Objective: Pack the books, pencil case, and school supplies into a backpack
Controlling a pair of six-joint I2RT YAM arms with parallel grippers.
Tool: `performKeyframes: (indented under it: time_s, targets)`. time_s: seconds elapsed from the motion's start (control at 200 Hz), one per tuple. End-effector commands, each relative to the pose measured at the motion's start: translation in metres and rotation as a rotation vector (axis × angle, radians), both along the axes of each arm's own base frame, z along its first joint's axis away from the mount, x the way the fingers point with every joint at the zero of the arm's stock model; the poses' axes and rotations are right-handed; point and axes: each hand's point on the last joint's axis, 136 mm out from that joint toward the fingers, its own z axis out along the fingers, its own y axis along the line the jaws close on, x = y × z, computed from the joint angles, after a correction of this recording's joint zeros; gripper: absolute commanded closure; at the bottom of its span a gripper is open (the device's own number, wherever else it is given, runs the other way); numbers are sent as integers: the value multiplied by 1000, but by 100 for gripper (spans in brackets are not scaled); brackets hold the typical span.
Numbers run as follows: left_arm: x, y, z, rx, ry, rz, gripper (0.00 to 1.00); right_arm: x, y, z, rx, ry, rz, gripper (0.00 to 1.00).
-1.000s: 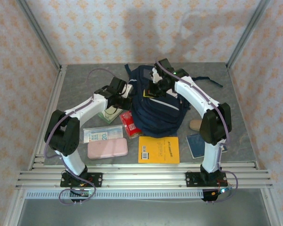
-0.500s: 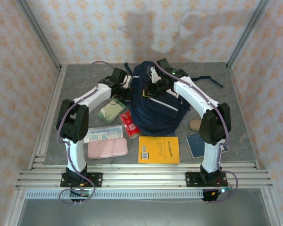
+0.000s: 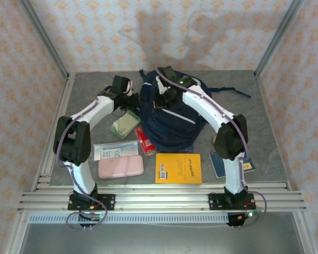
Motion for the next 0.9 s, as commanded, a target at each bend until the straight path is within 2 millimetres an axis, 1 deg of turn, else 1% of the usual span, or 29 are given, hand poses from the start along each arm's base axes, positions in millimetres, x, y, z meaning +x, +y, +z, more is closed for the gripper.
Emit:
performKeyframes:
  time_s: [0.0,0.035,0.05,0.13,0.19,0.245,0.255,0.285,0.295,0.31,0.375,0.435,0.48,0.515,0.555,0.6,0.695,0.741,0.766,0.791,0.806,0.831,0.851,0.896]
  targets:
    - [23,20,53,-41,-181,113,100,25,-6,21,-73,-145,-34,63]
    - [22,21,53,-29,-170,109,100,29,-8,25,-87,-158,-52,53]
    - [22,21,53,-24,-165,107,97,30,-9,27,-93,-162,-59,51]
    - [17,27,52,16,-135,117,81,31,-16,40,-100,-190,-84,46]
    - [12,34,56,41,-133,140,71,29,-22,52,-92,-229,-102,43]
    - [5,41,61,60,-136,172,65,26,-27,63,-71,-267,-113,40]
    - [4,42,62,63,-136,176,65,25,-28,63,-70,-270,-114,36]
    - [0,45,66,68,-141,187,64,20,-30,68,-59,-283,-114,35]
    - [-1,46,67,70,-143,190,63,20,-32,70,-56,-291,-117,32]
    - [-3,47,69,70,-145,195,63,18,-33,70,-55,-292,-117,30]
    - [-13,53,73,87,-135,215,62,7,-35,73,-32,-288,-98,30]
    - [-23,56,80,99,-121,217,62,-4,-37,69,-21,-259,-85,33]
    - [-33,57,83,100,-107,223,61,-10,-46,63,-36,-242,-113,35]
    - [-42,56,85,100,-100,231,59,-12,-54,59,-43,-242,-153,37]
    - [-52,49,88,91,-87,218,56,-14,-68,55,-50,-253,-217,39]
    - [-64,39,89,97,-65,180,54,-18,-86,47,-55,-227,-296,38]
    - [-92,15,88,161,-59,98,51,-28,-139,32,-28,-93,-514,34]
    - [-104,5,87,167,-69,74,50,-35,-164,25,-10,-69,-608,31]
    - [-110,-1,86,159,-77,60,49,-38,-178,26,14,-76,-670,29]
    - [-116,-5,86,152,-86,54,48,-43,-194,21,22,-69,-737,23]
    - [-118,-7,86,146,-91,54,47,-46,-204,22,29,-74,-783,20]
    - [-123,-9,85,138,-95,55,46,-52,-220,20,33,-76,-858,11]
    - [-126,-10,85,127,-99,58,46,-56,-231,19,33,-79,-909,1]
    - [-130,-13,85,113,-111,47,44,-65,-254,16,44,-83,-1019,0]
